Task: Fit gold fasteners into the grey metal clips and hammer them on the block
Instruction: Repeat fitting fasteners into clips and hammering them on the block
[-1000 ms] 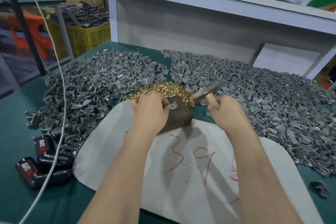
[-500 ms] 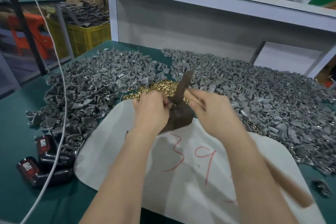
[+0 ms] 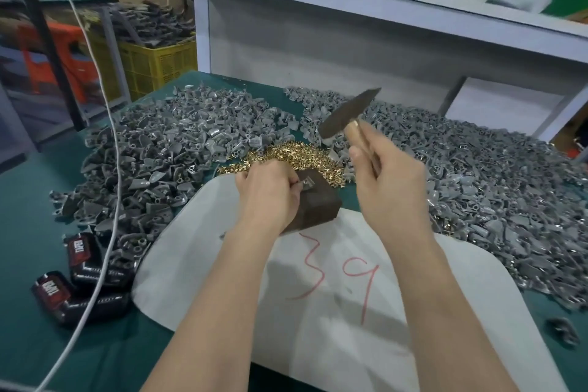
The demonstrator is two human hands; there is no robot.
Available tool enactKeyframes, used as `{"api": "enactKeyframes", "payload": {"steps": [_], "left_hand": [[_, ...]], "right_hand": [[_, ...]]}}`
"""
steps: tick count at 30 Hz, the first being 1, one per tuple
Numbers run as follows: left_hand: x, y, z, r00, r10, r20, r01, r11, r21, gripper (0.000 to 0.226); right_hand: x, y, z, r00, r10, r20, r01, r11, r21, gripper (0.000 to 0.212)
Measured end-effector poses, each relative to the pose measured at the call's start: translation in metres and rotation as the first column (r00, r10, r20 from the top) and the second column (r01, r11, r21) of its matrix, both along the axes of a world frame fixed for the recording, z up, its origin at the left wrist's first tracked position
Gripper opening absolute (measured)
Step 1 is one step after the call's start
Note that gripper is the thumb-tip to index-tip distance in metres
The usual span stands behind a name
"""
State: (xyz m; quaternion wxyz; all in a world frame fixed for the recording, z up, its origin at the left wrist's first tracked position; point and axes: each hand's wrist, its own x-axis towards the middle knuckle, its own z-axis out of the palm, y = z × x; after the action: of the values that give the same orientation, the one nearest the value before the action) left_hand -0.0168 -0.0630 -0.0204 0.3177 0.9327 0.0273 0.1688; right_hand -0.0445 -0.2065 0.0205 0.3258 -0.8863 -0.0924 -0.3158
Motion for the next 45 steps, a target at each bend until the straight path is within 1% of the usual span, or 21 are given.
{"api": "enactKeyframes", "payload": {"steps": [1, 4, 5, 9, 12, 14, 18, 20, 22, 25, 27, 29, 31, 33, 35, 36, 38, 40, 41, 43, 45], "left_hand": [[0.000, 0.000, 0.000, 1.000, 0.001, -0.004, -0.001, 1.000, 0.005, 0.014], [0.000, 0.000, 0.000, 1.000, 0.002, -0.005, -0.001, 0.999, 0.035, 0.015], [0.000, -0.001, 0.000, 1.000, 0.000, -0.002, 0.000, 1.000, 0.031, 0.014], [0.001, -0.001, -0.001, 1.000, 0.007, 0.009, -0.007, 1.000, -0.001, 0.013], [0.001, -0.001, 0.000, 1.000, 0.012, -0.013, -0.012, 1.000, 0.021, 0.014], [0.001, -0.001, 0.000, 1.000, 0.011, -0.014, -0.010, 1.000, 0.029, 0.013], [0.002, -0.001, -0.001, 1.000, 0.013, -0.009, -0.013, 1.000, 0.023, 0.012], [0.001, -0.001, -0.002, 1.000, 0.020, -0.006, -0.020, 1.000, 0.016, 0.012], [0.000, -0.001, -0.001, 1.000, 0.021, -0.006, -0.021, 1.000, 0.015, 0.012], [0.001, -0.002, -0.001, 1.000, 0.026, -0.004, -0.026, 1.000, 0.017, 0.012], [0.002, -0.002, -0.001, 1.000, 0.027, 0.000, -0.027, 0.999, 0.019, 0.012], [0.002, -0.002, -0.002, 1.000, 0.020, -0.003, -0.020, 1.000, 0.019, 0.013], [0.002, -0.002, -0.001, 1.000, -0.002, 0.005, 0.002, 1.000, 0.002, 0.013], [0.002, -0.004, 0.000, 0.999, -0.028, 0.019, 0.028, 0.999, -0.023, 0.012], [0.003, -0.005, 0.002, 0.998, -0.055, 0.021, 0.056, 0.997, -0.049, 0.012], [0.003, -0.005, 0.002, 0.997, -0.068, 0.024, 0.070, 0.995, -0.071, 0.013], [0.002, -0.003, 0.003, 0.997, -0.056, 0.060, 0.066, 0.984, -0.168, 0.020], [0.002, 0.001, 0.006, 0.988, 0.052, 0.143, 0.000, 0.941, -0.340, 0.027], [0.001, 0.004, 0.008, 0.975, 0.129, 0.180, -0.038, 0.898, -0.438, 0.027], [0.001, 0.010, 0.012, 0.946, 0.263, 0.190, -0.080, 0.756, -0.649, 0.022], [0.003, 0.016, 0.014, 0.924, 0.356, 0.141, -0.082, 0.544, -0.835, 0.021]], "right_hand": [[0.001, 0.000, 0.001, 1.000, 0.020, -0.010, -0.020, 0.999, -0.031, 0.034], [0.001, 0.000, -0.010, 0.958, 0.011, -0.286, -0.089, 0.962, -0.259, 0.036], [0.002, 0.000, -0.010, 0.955, -0.002, -0.298, -0.077, 0.965, -0.253, 0.036], [0.002, -0.002, -0.003, 0.998, -0.019, -0.064, 0.018, 1.000, -0.022, 0.035], [0.004, -0.005, -0.010, 0.955, 0.011, -0.296, -0.080, 0.972, -0.222, 0.033], [0.007, -0.008, -0.013, 0.939, 0.007, -0.345, -0.099, 0.964, -0.247, 0.034], [0.019, -0.015, -0.016, 0.954, 0.023, -0.299, -0.007, 0.999, 0.054, 0.018], [0.029, -0.021, -0.021, 0.927, -0.044, -0.372, 0.082, 0.993, 0.089, 0.020], [0.035, -0.028, -0.028, 0.859, -0.098, -0.502, 0.135, 0.990, 0.038, 0.033], [0.038, -0.032, -0.040, 0.750, -0.143, -0.646, 0.171, 0.985, -0.019, 0.040], [0.040, -0.034, -0.042, 0.715, -0.262, -0.648, 0.173, 0.964, -0.200, 0.043], [0.040, -0.035, -0.043, 0.733, -0.366, -0.574, 0.178, 0.917, -0.358, 0.040], [0.035, -0.028, -0.037, 0.829, -0.284, -0.482, 0.158, 0.945, -0.285, 0.036], [0.033, -0.016, -0.027, 0.906, -0.028, -0.423, -0.025, 0.993, -0.119, 0.037], [0.033, 0.001, -0.020, 0.862, 0.176, -0.476, -0.215, 0.976, -0.029, 0.027], [0.037, 0.006, -0.019, 0.847, 0.198, -0.494, -0.235, 0.972, -0.013, 0.020], [0.049, 0.009, -0.012, 0.891, 0.150, -0.428, -0.134, 0.989, 0.068, 0.014], [0.064, 0.003, -0.002, 0.941, 0.002, -0.338, 0.071, 0.976, 0.203, 0.024], [0.071, 0.001, 0.002, 0.936, -0.076, -0.343, 0.169, 0.954, 0.249, 0.037], [0.084, 0.003, 0.003, 0.853, -0.230, -0.469, 0.309, 0.946, 0.098, 0.065], [0.087, 0.024, -0.002, 0.837, -0.239, -0.493, 0.224, 0.970, -0.089, 0.068]]}}
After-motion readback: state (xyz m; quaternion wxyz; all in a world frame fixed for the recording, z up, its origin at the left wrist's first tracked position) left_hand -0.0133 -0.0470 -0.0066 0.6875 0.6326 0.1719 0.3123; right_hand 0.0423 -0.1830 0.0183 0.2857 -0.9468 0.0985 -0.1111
